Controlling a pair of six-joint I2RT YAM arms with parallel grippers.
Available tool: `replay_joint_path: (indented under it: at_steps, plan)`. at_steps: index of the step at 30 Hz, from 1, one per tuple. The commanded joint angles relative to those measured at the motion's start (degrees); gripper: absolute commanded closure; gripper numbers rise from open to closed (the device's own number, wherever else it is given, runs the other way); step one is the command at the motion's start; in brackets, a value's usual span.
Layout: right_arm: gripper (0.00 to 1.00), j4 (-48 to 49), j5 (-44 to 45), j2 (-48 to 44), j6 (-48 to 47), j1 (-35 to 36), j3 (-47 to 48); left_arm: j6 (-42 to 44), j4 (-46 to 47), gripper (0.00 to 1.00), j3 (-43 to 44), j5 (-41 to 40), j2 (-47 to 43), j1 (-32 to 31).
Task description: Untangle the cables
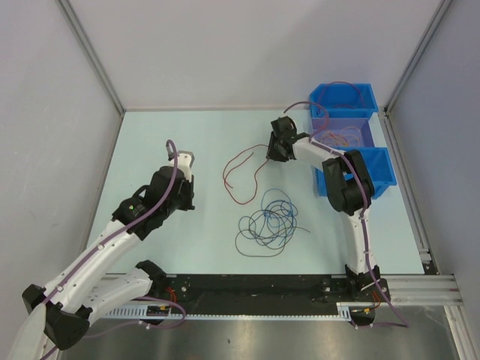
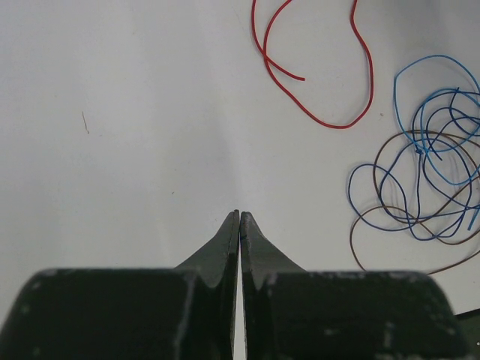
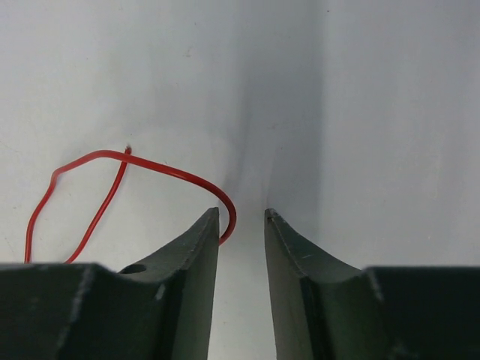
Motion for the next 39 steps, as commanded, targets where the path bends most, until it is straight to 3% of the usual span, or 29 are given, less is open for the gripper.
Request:
replay_joint_path:
  at_steps: [1,8,22,28,39]
  plan:
    - [0.70,1.83,0.41,1.76,0.90,0.17,1.61,1.18,1.21,0.94,-0.16,0.26,-1.00,-0.19]
    - [0.99,2.54,-0.21,2.20,-1.99,0.34,4.59,1.09,1.21,0.94,-0.16,0.44,-0.82,-0.19]
    - [1.00,-0.63,2.78,-11.32,-9.12,0.25,11.27,-0.05,-0.37,0.99,0.10,0.61,-2.05,-0.19]
    - [1.00,-3.26,5.14,-14.93,-13.24,-0.18,17.42,-2.68,-4.93,1.00,1.42,0.44,-5.82,-0.19]
    - [1.00,0.16,5.77,-18.72,-20.63,-2.73,26.65,-4.09,-1.95,1.00,-1.92,-0.17,-9.96,-0.28]
